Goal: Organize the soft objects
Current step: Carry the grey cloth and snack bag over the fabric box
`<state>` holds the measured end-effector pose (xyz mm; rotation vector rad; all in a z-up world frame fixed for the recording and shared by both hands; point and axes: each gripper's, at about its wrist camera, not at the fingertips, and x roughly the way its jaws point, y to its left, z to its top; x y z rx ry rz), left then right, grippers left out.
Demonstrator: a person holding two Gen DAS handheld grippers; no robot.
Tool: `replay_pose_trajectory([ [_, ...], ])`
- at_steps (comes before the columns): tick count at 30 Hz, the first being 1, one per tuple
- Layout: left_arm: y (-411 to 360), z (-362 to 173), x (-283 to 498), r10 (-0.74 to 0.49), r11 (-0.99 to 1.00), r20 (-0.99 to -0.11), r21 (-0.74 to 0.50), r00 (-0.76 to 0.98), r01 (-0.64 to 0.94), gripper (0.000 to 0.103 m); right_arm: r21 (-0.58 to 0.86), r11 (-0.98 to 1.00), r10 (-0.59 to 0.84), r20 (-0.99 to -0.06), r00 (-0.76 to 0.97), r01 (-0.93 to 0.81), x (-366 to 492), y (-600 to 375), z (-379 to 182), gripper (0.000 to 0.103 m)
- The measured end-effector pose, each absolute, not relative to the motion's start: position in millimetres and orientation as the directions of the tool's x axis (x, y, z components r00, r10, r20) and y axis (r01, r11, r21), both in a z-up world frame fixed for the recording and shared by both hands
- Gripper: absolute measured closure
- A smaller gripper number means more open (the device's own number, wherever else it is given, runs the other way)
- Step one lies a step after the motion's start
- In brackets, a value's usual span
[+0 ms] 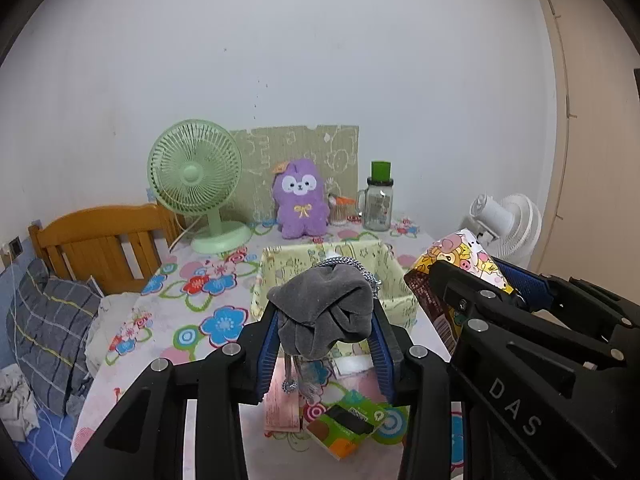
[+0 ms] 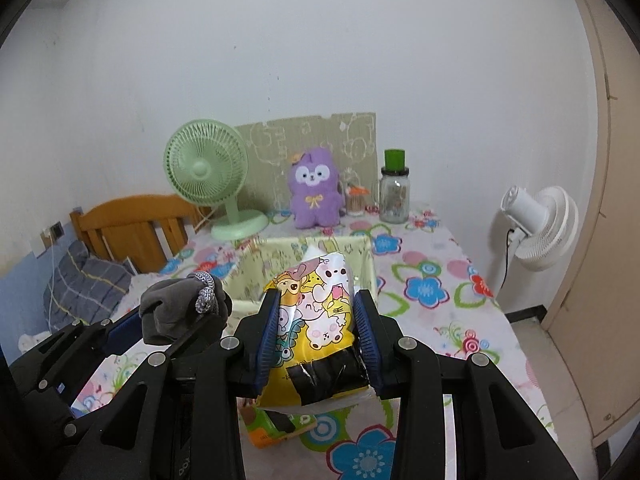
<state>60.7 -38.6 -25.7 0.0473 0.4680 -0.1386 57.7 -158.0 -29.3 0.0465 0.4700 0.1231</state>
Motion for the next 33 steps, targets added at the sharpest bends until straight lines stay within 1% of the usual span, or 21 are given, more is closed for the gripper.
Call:
replay_pose_trajectory([
  [9, -34.0, -8.9, 63.5, -0.117, 0.991, -0.427, 0.007, 0.897, 0.133, 0.061, 0.070, 0.990, 0.138, -0.430, 0.892, -0.119, 60.3, -154.7, -10.1, 0.062],
  [20, -31.7, -1.3, 91.0, -0.122, 0.991, -0.425, -0.003, 0.897, 0.133, 0.061, 0.095, 0.987, 0.157, -0.432, 0.888, -0.129, 87.3, -152.4, -1.7, 0.062],
  [33, -34.4, -7.5, 152.6, -0.116, 0.991, -0.462, 0.002, 0.879, 0.132, 0.061, 0.098, 0.989, 0.147, -0.459, 0.876, -0.115, 148.8, -152.0, -6.5, 0.062],
])
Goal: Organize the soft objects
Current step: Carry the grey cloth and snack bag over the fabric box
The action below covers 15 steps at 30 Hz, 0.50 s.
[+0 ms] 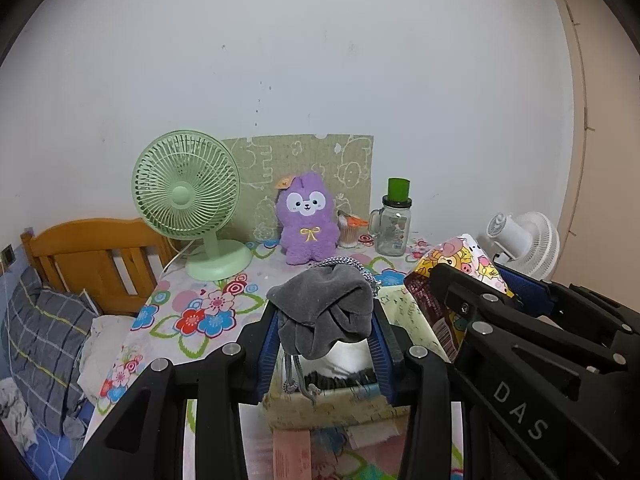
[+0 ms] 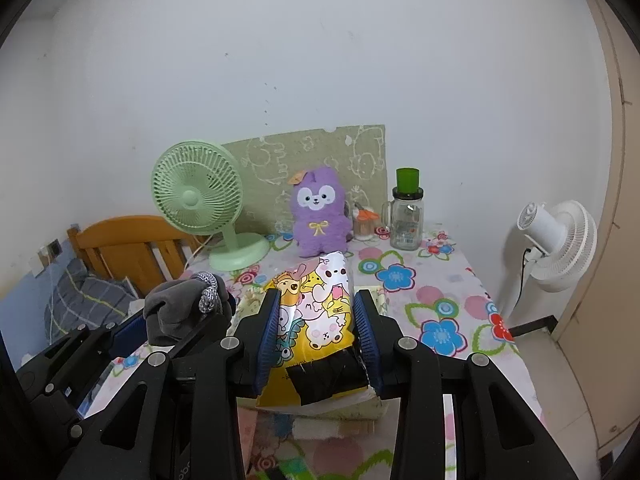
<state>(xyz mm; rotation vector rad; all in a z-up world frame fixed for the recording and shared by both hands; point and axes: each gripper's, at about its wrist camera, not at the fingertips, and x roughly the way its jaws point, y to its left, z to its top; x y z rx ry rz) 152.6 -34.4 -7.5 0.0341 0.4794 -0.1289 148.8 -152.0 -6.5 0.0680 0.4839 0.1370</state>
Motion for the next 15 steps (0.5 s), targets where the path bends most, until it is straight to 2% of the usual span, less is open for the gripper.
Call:
replay_pose_trajectory([
  [15, -31.3, -50.0, 225.3, -0.122, 0.992, -0.558, -0.037, 0.821, 0.122, 0.061, 0.124, 0.987, 0.157, -0.537, 0.829, -0.106, 225.6, -152.5, -45.0, 0.062],
])
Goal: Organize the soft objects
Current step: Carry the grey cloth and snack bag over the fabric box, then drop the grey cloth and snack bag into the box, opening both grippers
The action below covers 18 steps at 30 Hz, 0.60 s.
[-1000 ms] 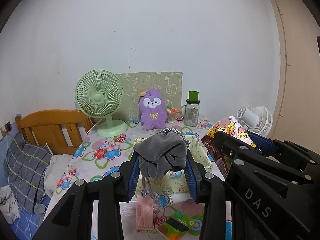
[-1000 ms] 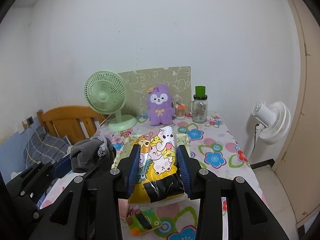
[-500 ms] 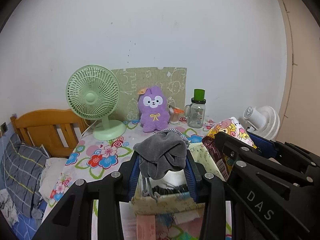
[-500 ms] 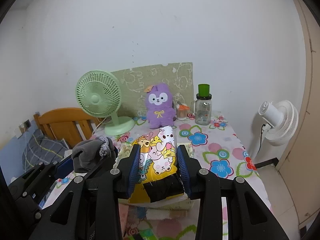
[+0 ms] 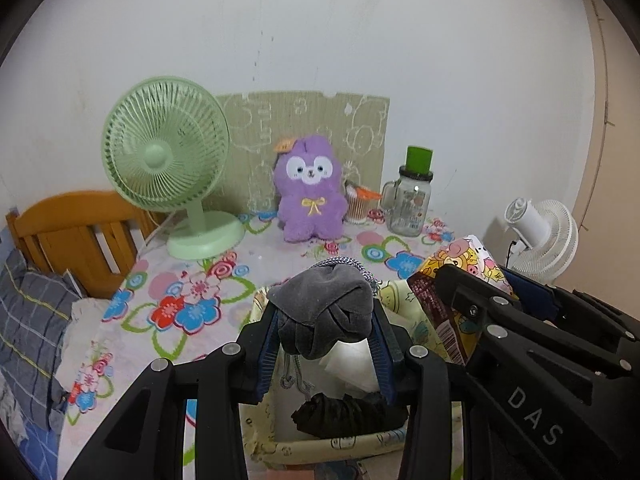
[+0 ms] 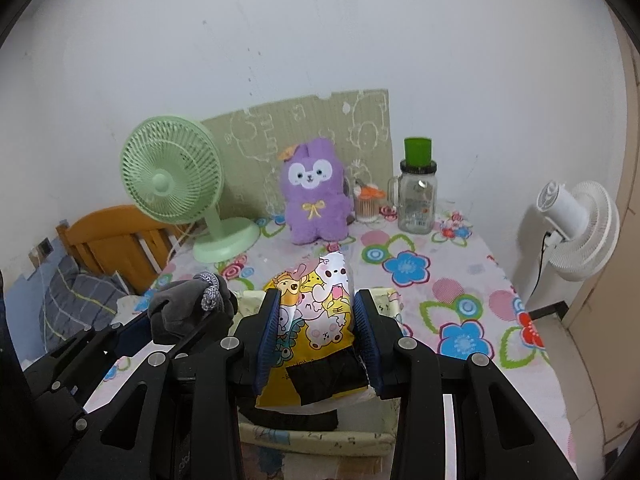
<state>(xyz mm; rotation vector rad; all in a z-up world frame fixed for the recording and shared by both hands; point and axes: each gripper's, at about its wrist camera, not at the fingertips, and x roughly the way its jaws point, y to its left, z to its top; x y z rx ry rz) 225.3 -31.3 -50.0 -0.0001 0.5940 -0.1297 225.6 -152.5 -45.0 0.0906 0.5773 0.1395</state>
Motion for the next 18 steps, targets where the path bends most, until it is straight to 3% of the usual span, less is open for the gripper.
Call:
replay_pose_trajectory([
  [6, -32.9, -69.9, 243.3, -0.134, 0.990, -0.600, -0.047, 0.789, 0.132, 0.058, 0.128, 0.986, 0.163, -0.570, 0.806, -0.109, 245.5, -148.5, -63.6, 0.062],
  [7, -33.2, -71.8, 244.9, -0.131, 0.990, -0.607, -0.045, 0.784, 0.130, 0.050, 0.130, 0.985, 0.169, -0.578, 0.799, -0.114, 249.3, -147.2, -67.4, 0.062],
  [8, -33.3, -74.1, 245.6, -0.130, 0.991, -0.612, -0.043, 0.780, 0.130, 0.031, 0.133, 0.984, 0.175, -0.581, 0.795, -0.120, 251.0, -146.2, -69.6, 0.062],
  [10, -34.1, -77.0, 246.2, -0.116, 0.992, -0.610, -0.030, 0.783, 0.124, 0.015, 0.132, 0.984, 0.176, -0.587, 0.790, -0.121, 255.0, -143.4, -74.0, 0.061],
  [15, -34.4, -85.7, 252.7, -0.124, 0.990, -0.631, -0.031, 0.766, 0.135, 0.013, 0.123, 0.985, 0.168, -0.603, 0.780, -0.118, 263.6, -142.1, -83.9, 0.059],
  [18, -35.7, -91.3, 257.3, -0.136, 0.989, -0.647, -0.040, 0.750, 0.145, 0.010, 0.121, 0.985, 0.169, -0.611, 0.774, -0.120, 267.1, -142.0, -88.6, 0.044],
])
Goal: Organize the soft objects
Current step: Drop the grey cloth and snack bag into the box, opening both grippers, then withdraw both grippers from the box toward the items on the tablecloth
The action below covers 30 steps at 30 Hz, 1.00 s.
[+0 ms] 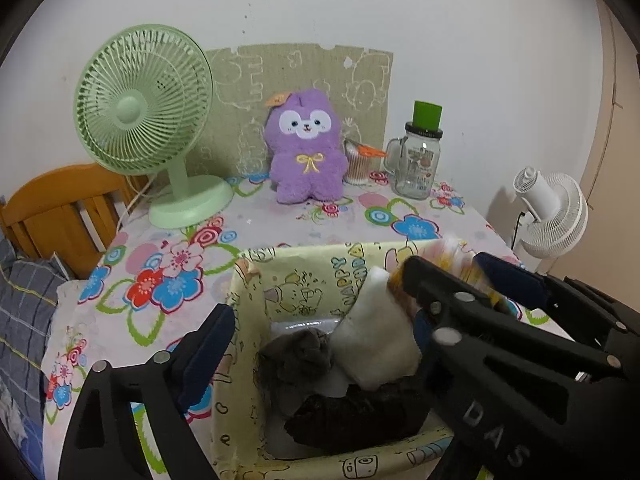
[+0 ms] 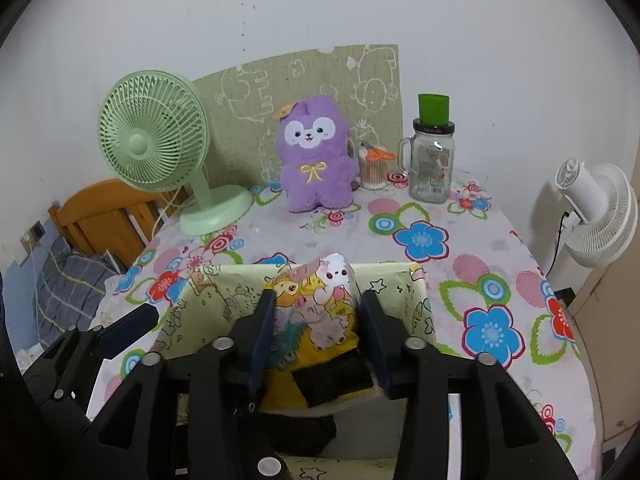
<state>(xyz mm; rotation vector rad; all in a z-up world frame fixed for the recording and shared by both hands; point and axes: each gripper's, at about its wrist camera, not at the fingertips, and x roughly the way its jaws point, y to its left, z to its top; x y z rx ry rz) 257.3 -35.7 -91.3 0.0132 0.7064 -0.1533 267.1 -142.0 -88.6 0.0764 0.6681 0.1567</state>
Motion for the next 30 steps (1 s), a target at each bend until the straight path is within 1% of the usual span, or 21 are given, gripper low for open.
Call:
replay_pose_trajectory([
  [1, -36.1, -92.3, 257.6, -0.138, 0.988, -0.650, -0.040, 0.747, 0.147, 0.010, 0.119, 0.985, 0.171, -0.610, 0.773, -0.123, 268.1, -141.5, -89.9, 0.037],
  [2, -35.9, -93.3, 257.6, -0.142, 0.988, -0.650, -0.043, 0.746, 0.150, 0.009, 0.114, 0.985, 0.170, -0.610, 0.774, -0.126, 268.2, -140.6, -90.3, 0.033],
  [3, -35.5, -93.7, 257.7, -0.144, 0.988, -0.652, -0.047, 0.744, 0.150, 0.008, 0.106, 0.987, 0.160, -0.609, 0.776, -0.121, 268.4, -140.0, -90.5, 0.026],
  [4, -35.1, -93.9, 257.8, -0.143, 0.988, -0.653, -0.047, 0.744, 0.149, 0.007, 0.096, 0.989, 0.151, -0.608, 0.779, -0.116, 268.5, -139.6, -90.7, 0.021],
  [7, -35.3, -92.5, 256.8, -0.141, 0.988, -0.653, -0.044, 0.744, 0.148, 0.006, 0.092, 0.989, 0.146, -0.609, 0.780, -0.113, 267.8, -139.8, -90.4, 0.017],
  [10, -36.1, -90.8, 254.3, -0.136, 0.989, -0.650, -0.038, 0.747, 0.146, 0.005, 0.090, 0.990, 0.143, -0.608, 0.781, -0.111, 264.9, -140.6, -88.1, 0.013],
  [14, -37.6, -84.3, 246.5, -0.129, 0.989, -0.640, -0.033, 0.758, 0.141, 0.002, 0.093, 0.990, 0.144, -0.596, 0.790, -0.110, 256.3, -142.6, -81.2, 0.012],
  [19, -39.6, -70.7, 231.0, -0.102, 0.992, -0.615, -0.007, 0.782, 0.125, 0.000, 0.084, 0.992, 0.126, -0.569, 0.813, -0.094, 239.9, -146.1, -68.4, 0.005],
  [30, -42.0, -42.7, 192.8, -0.116, 0.991, -0.567, -0.010, 0.815, 0.134, 0.000, 0.068, 0.995, 0.099, -0.510, 0.855, -0.075, 195.4, -152.0, -36.4, 0.002],
])
